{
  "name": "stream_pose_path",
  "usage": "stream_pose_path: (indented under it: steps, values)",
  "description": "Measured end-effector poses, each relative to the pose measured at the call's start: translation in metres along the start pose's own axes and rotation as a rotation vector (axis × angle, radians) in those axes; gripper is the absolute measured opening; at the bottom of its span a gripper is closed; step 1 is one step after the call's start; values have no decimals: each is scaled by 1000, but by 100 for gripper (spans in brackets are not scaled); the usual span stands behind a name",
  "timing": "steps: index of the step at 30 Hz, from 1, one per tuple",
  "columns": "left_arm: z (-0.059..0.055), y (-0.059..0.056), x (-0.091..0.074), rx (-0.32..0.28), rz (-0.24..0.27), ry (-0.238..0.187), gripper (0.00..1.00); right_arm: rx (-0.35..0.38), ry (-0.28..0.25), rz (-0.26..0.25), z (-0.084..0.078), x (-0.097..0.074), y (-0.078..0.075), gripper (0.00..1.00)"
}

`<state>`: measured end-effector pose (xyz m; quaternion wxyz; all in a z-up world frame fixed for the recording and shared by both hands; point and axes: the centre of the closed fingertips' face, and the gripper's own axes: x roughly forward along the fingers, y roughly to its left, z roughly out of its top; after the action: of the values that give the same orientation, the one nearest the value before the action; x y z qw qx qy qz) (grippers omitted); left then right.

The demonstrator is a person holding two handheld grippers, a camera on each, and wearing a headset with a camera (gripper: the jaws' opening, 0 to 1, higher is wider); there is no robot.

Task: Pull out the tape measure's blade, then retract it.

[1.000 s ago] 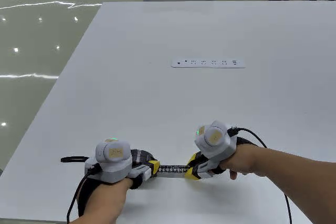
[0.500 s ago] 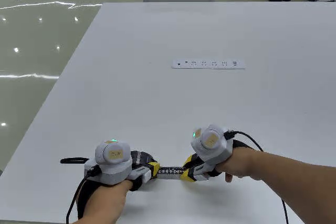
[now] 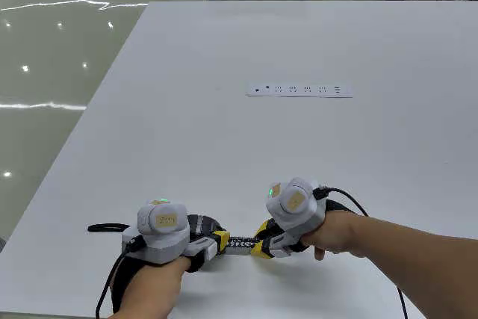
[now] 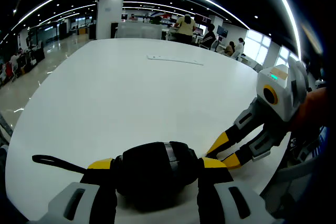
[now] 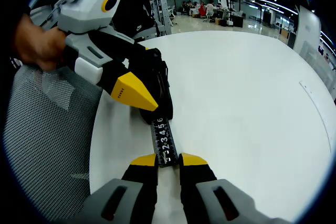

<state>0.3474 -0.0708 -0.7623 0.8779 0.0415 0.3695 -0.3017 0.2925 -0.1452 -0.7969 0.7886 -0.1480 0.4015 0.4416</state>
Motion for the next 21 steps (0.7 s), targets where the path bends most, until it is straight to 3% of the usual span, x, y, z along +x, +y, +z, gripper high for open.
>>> stream_pose_path:
  steps: [9,21]
  values:
    - [0,0,0,-1,0,-1,58,16,-23,5,5,4,0,14]
    - [0,0,0,-2,0,-1,58,-19,-24,21,15,10,2,14]
